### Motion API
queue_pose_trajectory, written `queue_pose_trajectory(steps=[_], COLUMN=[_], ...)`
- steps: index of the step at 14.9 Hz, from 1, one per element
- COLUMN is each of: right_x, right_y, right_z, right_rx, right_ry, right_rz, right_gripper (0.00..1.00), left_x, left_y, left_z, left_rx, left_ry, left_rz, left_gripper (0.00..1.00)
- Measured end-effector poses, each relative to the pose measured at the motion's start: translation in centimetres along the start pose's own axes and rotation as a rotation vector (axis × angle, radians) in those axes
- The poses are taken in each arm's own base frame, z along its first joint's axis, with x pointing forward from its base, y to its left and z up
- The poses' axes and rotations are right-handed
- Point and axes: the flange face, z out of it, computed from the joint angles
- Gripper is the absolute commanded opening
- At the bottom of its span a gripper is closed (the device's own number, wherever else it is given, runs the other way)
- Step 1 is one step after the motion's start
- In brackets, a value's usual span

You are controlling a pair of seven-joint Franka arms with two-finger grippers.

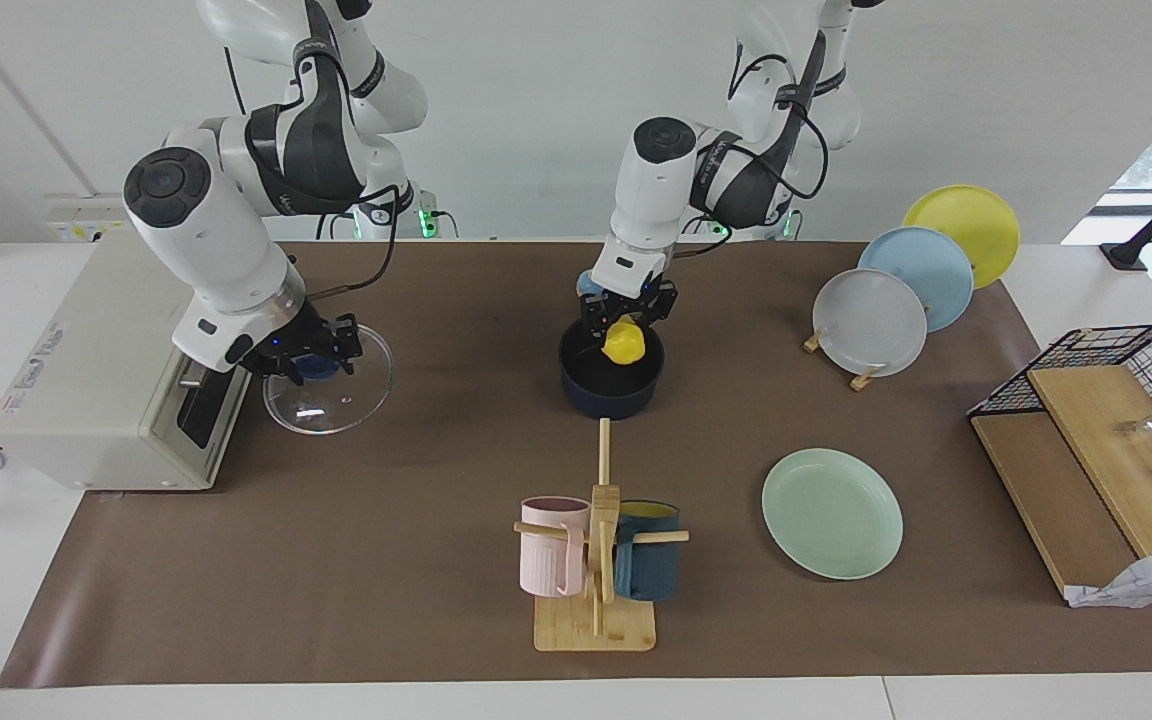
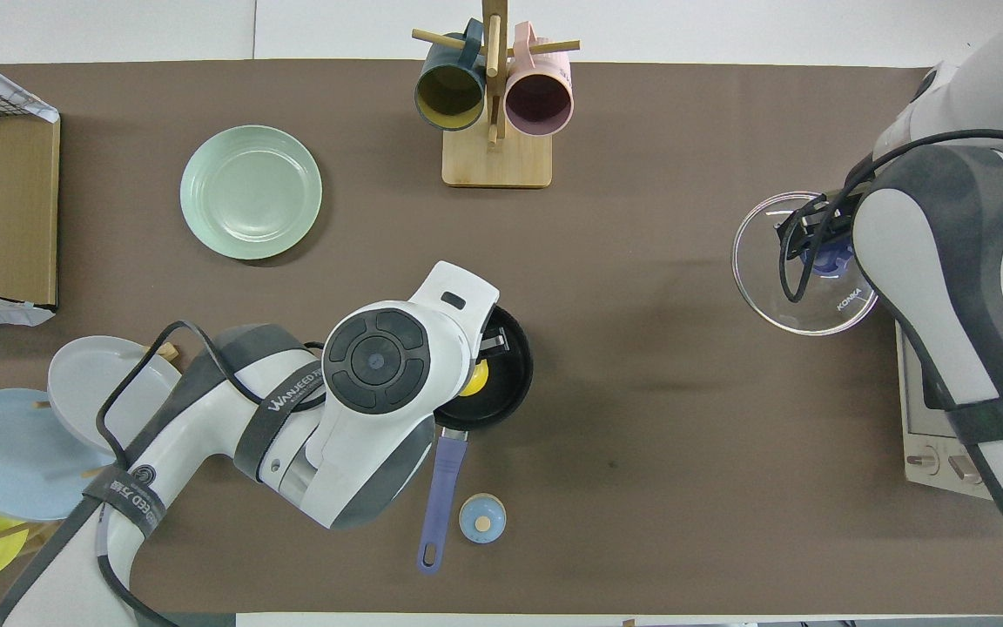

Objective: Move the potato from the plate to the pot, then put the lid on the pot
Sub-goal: 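Carry the potato over the black saucepan and release it with the left gripper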

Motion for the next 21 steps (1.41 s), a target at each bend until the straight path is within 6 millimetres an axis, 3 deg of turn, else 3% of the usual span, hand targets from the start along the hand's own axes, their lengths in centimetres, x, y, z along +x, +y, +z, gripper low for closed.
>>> queue_pose_trajectory(steps=[8, 13, 15, 21], right_x=[0.2, 0.2, 0.2, 0.2], right_y=[-1.5, -1.5, -1.5, -1.6], right_z=[0.2, 0.2, 0.2, 0.2], right_rx=[-0.002, -0.002, -0.003, -0.003], right_ry=[-0.003, -0.003, -0.003, -0.002], right_rz=[-0.022, -0.006, 0.001, 0.001], right_gripper=[0.0, 0.0, 0.0, 0.0], left_x=[-1.9, -2.2, -2.7, -3.0], left_y=[0.3, 0.2, 0.2, 0.0], left_z=[5.2, 6.8, 7.4, 7.8], left_rx=[0.012, 0.021, 0.016, 0.016], left_ry=[-0.014, -0.022, -0.019, -0.019], left_rz=[0.025, 0.028, 0.034, 0.041], left_gripper=[0.0, 0.0, 0.49, 1.0])
